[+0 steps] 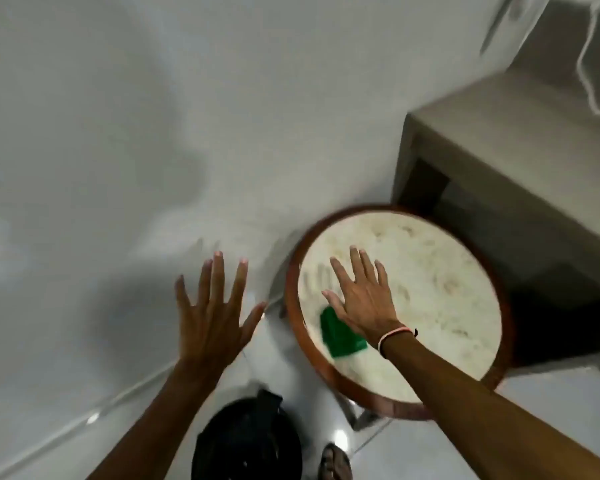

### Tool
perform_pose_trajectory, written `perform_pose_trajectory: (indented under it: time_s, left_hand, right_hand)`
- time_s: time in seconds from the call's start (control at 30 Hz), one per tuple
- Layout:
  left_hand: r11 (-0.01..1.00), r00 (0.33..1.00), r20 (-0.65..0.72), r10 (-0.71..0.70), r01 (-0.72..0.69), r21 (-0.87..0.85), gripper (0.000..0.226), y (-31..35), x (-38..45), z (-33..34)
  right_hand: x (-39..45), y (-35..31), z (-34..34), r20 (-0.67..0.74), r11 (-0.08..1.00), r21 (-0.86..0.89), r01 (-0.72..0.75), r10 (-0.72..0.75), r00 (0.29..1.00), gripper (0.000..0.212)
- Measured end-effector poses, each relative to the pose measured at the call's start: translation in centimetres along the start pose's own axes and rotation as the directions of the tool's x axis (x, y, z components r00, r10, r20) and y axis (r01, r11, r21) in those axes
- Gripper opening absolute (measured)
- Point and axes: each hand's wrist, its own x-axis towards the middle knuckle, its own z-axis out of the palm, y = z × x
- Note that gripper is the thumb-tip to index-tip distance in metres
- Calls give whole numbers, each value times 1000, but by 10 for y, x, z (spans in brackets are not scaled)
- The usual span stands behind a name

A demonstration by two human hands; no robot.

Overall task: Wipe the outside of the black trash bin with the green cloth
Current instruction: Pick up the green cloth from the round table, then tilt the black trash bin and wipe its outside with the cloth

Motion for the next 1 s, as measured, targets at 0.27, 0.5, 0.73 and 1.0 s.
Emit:
perform_pose_trajectory:
  time_s: [0.27, 0.5, 0.73, 1.0]
  left_hand:
    - [999, 895, 443, 48, -47, -14, 81, 48, -77, 211]
    - [993, 792, 600, 118, -83, -86, 84, 81, -82, 319]
    - [975, 623, 751, 220, -139, -171, 49, 84, -78, 405]
    - [934, 753, 632, 185, 64, -351, 29, 37, -129, 383]
  right_hand:
    - [-9, 20, 177, 92, 966, 177, -191, 177, 980, 67]
    - [-2, 18, 213, -175, 931, 300, -209, 269, 947, 64]
    - [4, 19, 227, -272, 893, 402, -203, 328, 905, 52]
    - [-26, 4, 197, -369, 817, 577, -9, 270, 889, 52]
